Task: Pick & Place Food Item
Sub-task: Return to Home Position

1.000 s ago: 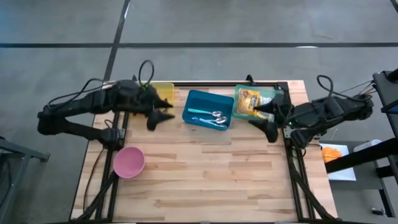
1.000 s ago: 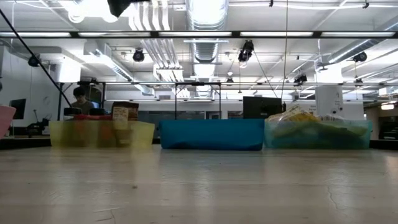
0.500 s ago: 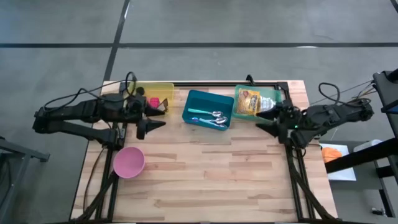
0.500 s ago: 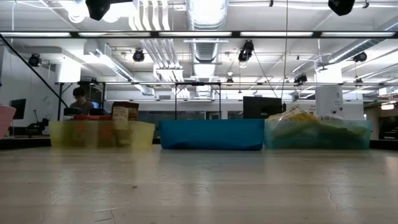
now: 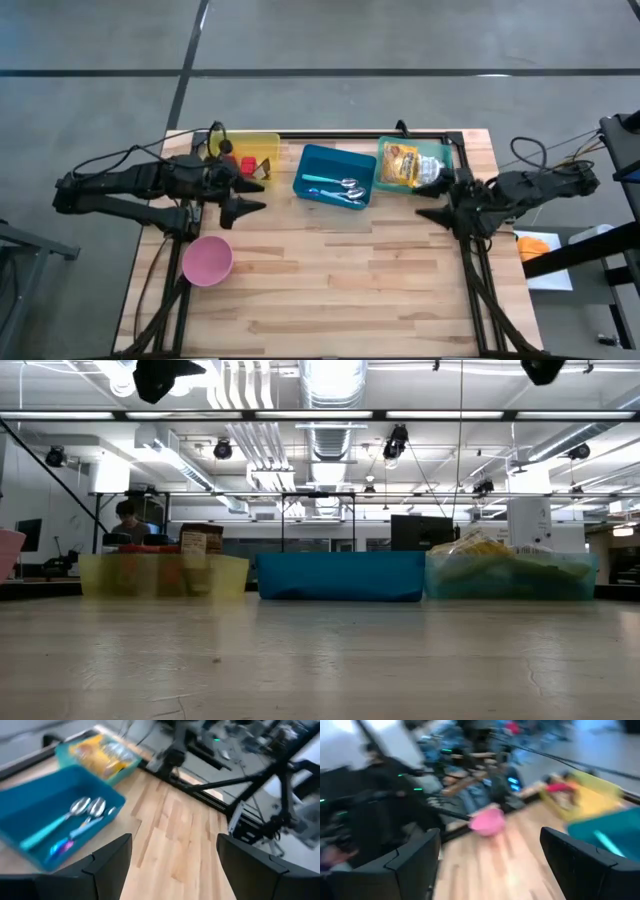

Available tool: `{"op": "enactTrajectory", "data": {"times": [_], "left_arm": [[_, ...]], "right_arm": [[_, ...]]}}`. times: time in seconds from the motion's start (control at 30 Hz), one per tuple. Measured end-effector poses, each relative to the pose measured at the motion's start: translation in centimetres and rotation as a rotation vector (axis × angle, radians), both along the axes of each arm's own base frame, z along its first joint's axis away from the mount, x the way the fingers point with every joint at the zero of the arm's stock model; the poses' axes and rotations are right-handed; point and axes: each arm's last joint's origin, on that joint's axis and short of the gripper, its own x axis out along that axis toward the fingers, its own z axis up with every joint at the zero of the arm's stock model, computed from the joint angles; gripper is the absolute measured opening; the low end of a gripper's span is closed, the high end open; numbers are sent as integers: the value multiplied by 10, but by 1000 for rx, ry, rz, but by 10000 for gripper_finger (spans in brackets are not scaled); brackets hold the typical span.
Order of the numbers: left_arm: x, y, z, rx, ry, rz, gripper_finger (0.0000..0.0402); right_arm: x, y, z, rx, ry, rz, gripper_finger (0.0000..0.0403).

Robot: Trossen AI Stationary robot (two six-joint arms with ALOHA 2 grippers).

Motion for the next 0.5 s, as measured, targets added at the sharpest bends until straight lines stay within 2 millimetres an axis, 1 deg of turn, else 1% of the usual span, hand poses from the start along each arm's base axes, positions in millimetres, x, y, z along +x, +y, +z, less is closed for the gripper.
{"op": "enactTrajectory", "data": {"times": [0.1, 0.17, 0.23, 0.33, 0.4, 0.5], "left_arm": [[-3, -6, -6, 81, -101, -95, 296], [-7, -9, -15, 118, -174, -140, 296], [-11, -11, -26, 135, -230, -165, 296], [-16, -11, -51, 130, -218, -184, 296], [-18, -12, -65, 100, -189, -195, 296], [-22, -13, -72, 98, -235, -240, 296]], "right_arm": [[5, 5, -8, -55, -104, 115, 335], [4, 6, -15, -64, -160, 168, 335], [3, 6, -26, -59, -167, 174, 335], [-1, 5, -42, -56, -170, 175, 335], [-5, 4, -48, -65, -213, 197, 335], [-13, 3, -57, -88, -283, 241, 335]]}}
